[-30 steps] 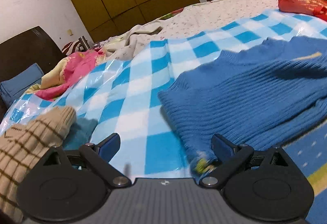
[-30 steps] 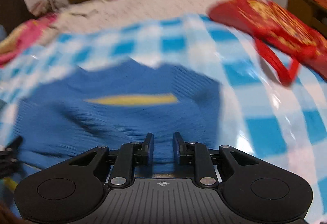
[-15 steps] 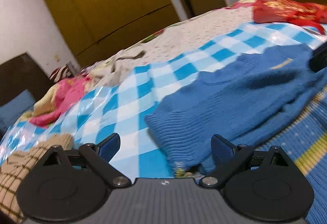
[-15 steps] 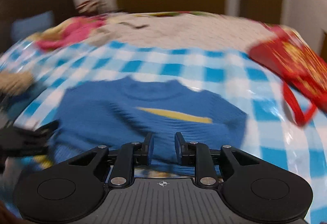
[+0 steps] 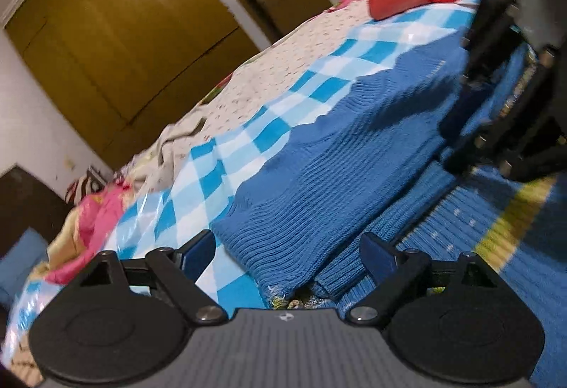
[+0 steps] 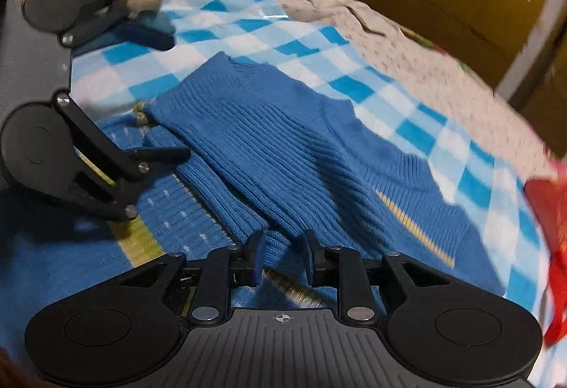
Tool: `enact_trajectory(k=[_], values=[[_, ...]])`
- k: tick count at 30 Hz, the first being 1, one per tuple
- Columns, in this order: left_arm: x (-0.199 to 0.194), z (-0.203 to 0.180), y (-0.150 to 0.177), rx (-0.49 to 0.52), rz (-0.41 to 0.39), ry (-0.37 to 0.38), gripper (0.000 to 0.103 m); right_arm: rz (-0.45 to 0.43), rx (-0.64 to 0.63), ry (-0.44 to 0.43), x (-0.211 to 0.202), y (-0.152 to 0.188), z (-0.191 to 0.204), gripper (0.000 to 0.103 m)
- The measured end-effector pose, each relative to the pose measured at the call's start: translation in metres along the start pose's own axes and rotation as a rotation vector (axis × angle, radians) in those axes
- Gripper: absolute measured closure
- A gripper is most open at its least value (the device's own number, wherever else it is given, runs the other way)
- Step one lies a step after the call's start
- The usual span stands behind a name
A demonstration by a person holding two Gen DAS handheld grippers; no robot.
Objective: Fold small clothes
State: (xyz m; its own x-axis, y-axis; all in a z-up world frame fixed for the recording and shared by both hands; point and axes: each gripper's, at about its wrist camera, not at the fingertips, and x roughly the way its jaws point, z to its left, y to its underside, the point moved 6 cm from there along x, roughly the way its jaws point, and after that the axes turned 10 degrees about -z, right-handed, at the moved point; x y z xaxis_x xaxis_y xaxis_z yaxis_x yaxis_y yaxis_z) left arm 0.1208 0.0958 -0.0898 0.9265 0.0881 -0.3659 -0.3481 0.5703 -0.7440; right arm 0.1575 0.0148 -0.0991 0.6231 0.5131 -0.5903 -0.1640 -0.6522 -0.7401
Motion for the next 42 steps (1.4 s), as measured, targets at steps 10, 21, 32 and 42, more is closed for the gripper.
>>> enact_trajectory(k=[10,21,32,42], values=[[0.014,0.008,-0.003,-0.047,0.022,0.018,0.038,-0.002,0.185,0.015,-0.007,-0.011,-0.023,0.103],[0.019,0.011,0.003,-0.054,0.042,-0.008,0.05,-0.004,0.041,0.039,0.001,-0.002,-0.01,0.092],[0.017,0.022,0.003,-0.163,0.051,0.06,0.075,0.007,0.021,0.044,0.014,-0.004,-0.012,0.089],[0.0,0.029,0.011,-0.169,0.043,0.062,0.079,-0.037,0.13,0.001,-0.027,-0.017,-0.013,0.103]])
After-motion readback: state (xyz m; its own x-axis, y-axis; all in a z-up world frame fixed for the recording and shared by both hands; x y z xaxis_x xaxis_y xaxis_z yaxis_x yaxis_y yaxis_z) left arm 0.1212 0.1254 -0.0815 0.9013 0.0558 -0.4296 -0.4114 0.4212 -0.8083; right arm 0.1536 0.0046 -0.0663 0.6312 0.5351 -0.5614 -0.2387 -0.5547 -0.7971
